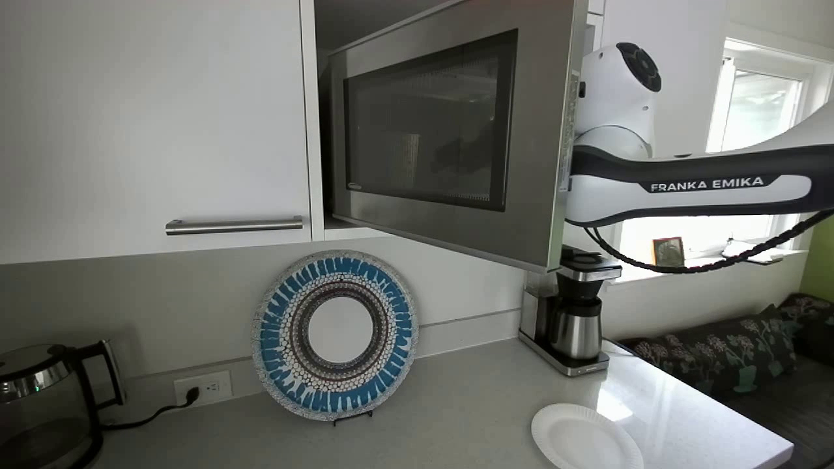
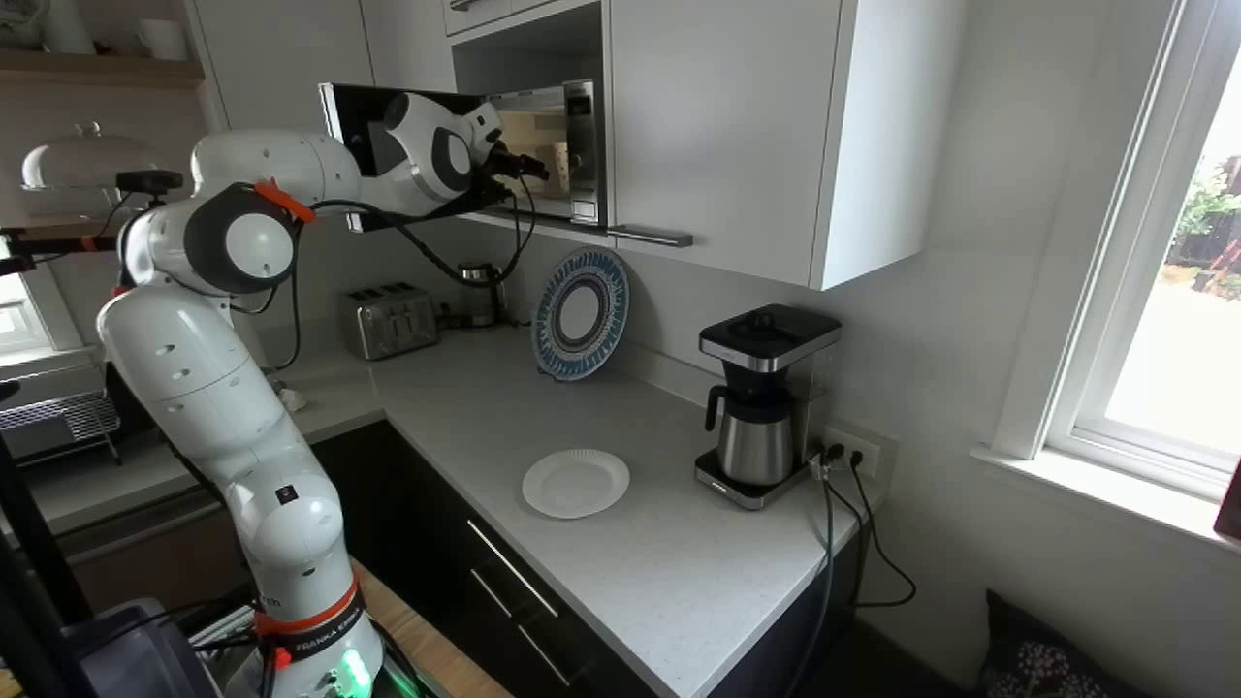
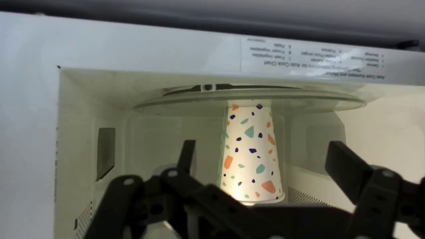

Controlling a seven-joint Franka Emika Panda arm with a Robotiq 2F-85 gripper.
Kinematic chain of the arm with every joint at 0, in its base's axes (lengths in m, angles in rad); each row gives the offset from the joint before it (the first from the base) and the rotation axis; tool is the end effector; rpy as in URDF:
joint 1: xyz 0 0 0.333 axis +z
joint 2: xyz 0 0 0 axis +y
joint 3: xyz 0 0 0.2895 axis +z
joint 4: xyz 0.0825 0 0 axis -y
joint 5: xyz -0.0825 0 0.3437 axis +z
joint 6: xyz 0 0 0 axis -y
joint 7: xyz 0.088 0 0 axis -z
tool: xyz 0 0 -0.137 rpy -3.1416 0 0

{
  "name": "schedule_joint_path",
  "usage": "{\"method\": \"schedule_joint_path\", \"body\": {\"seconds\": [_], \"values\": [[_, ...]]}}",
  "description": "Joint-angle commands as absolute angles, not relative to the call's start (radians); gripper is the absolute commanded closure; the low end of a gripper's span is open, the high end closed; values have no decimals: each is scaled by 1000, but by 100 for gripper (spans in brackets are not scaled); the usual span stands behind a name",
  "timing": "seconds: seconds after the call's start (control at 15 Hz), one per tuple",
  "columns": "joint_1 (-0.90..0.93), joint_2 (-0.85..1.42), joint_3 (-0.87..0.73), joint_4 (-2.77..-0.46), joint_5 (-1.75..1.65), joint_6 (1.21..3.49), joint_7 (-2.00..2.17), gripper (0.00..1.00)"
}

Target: Move the cup from the microwave to the counter

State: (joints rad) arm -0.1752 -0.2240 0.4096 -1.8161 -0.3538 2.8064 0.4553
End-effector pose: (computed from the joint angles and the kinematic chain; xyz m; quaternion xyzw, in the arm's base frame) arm 0.5037 0.1650 0.7289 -0.8159 -0.0358 -0.5768 0.0161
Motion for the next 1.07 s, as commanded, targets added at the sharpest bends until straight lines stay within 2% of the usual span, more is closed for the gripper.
{"method": "schedule_joint_path", "body": {"seconds": [0.0,0.47,0.53,1.0], "values": [[-229,-135,472,-1720,-479,2822,553,0],[-215,4,516,-1565,-656,2775,662,0],[-217,-47,496,-1627,-601,2805,622,0],[-216,-38,497,-1618,-605,2805,625,0]]}}
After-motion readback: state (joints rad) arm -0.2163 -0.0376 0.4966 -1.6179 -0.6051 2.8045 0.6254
